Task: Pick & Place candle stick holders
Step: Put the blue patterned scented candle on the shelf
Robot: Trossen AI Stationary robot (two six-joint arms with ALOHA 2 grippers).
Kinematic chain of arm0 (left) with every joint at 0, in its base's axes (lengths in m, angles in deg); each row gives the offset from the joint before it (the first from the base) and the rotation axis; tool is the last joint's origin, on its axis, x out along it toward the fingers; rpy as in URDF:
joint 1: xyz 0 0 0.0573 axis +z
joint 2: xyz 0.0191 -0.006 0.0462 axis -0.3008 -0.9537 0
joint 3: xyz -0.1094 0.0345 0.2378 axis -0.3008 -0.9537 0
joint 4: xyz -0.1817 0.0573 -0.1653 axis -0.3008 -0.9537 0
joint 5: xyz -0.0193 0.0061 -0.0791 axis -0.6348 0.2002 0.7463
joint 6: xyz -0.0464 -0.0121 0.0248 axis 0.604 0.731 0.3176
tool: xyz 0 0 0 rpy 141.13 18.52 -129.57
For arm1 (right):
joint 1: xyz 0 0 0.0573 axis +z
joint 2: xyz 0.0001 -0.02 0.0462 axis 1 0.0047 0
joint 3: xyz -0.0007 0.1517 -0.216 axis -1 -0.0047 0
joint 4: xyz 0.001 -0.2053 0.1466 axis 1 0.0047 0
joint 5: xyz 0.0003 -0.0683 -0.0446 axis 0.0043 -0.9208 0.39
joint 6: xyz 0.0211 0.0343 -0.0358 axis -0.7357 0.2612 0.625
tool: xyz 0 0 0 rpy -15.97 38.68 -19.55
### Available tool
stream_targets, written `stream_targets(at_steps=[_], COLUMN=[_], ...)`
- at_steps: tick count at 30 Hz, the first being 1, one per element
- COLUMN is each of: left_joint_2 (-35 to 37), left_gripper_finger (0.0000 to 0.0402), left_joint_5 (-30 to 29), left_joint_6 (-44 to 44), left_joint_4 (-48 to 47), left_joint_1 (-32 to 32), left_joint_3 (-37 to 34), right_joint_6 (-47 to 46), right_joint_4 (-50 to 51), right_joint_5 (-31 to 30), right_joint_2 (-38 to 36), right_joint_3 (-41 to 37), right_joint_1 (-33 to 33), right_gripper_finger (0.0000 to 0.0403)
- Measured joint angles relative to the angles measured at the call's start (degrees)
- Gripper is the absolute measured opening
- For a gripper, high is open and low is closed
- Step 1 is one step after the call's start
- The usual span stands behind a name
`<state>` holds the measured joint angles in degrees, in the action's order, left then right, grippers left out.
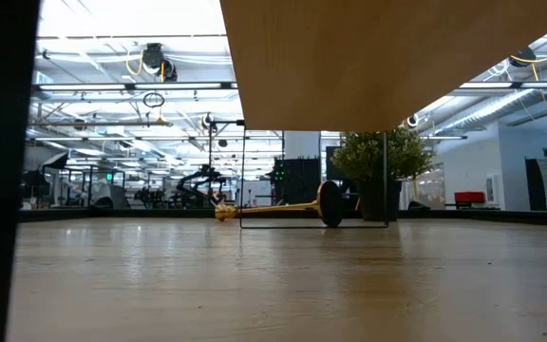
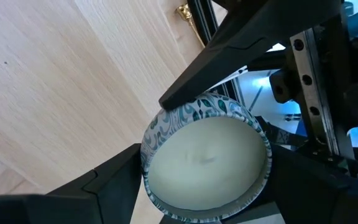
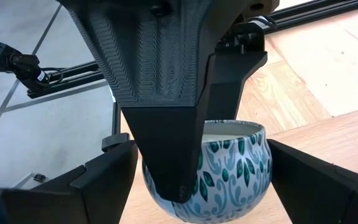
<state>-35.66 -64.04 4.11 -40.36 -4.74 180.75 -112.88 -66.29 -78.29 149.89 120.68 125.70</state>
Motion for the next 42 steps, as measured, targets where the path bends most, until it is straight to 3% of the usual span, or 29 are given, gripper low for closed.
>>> stream_targets(at_steps=[5,10,22,32,42], left_joint_2=[-0.1,-0.11,-0.11,-0.11,4.75], left_gripper_finger=[0.0303,0.0303,0.0306,0.0394,0.037], left_joint_5=[-0.04,-0.05,-0.5,2.75,6.61], left_joint_6=[0.0,0.13,-1.32,-3.91,-8.42], left_joint_4=[0.19,0.2,1.77,2.34,-5.41], left_joint_1=[0.0,0.0,0.04,0.12,2.89], left_joint_3=[-0.02,-0.03,-0.13,-0.13,0.04], right_joint_6=[-1.1,-1.4,-1.39,-2.52,-2.68], right_joint_4=[0.89,1.11,1.7,1.81,3.19], right_joint_5=[0.2,0.88,0.63,1.38,3.1], right_joint_2=[0.0,0.0,-0.13,-0.07,0.11], right_joint_3=[0.02,0.04,0.09,0.11,0.04], right_joint_1=[-0.01,-0.26,-0.33,-0.33,-0.35], right_gripper_finger=[0.0328,0.0286,0.0286,0.0286,0.0286])
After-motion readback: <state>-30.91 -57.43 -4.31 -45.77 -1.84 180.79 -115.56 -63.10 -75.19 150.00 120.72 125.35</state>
